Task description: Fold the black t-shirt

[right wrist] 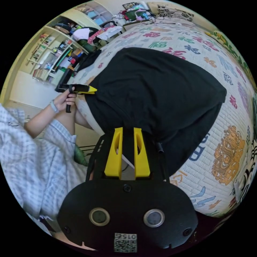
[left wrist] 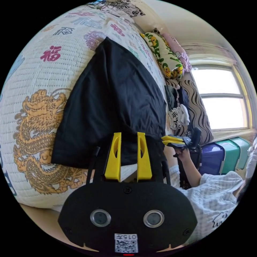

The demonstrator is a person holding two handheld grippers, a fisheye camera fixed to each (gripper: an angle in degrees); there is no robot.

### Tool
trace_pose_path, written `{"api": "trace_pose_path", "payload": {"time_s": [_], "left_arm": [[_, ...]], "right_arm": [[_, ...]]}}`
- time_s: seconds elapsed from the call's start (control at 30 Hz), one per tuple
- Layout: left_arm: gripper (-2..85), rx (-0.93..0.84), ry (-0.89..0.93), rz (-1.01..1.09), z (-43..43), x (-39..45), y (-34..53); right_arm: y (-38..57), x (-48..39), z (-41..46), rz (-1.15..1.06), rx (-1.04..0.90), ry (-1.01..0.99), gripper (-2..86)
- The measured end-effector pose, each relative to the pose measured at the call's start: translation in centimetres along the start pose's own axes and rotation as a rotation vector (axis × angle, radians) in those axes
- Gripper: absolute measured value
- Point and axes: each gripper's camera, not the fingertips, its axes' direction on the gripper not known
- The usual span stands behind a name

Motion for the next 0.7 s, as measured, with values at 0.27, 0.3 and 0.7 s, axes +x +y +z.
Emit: {"api": "trace_pose_path", "payload": {"time_s": [0.27, 0.3, 0.7], "left_arm": [[0.5, 0.089, 0.009, 0.027, -1.0, 0.8, 2.2], [0.2, 0.116, 0.015, 0.033, -1.4, 1.1, 2.9], [-0.1, 0.196, 0.162, -0.036, -0.1, -1.8, 8.6]], "right_arm": [[-2.2, -0.7, 6.2, 0.094, -0.024, 0.060, -0.4], [-2.1, -0.8, 6.2, 0.099, -0.010, 0.051, -0.5], [-3.8, -5.7, 13.3, 0.039, -0.030, 0.249, 7.0]]}}
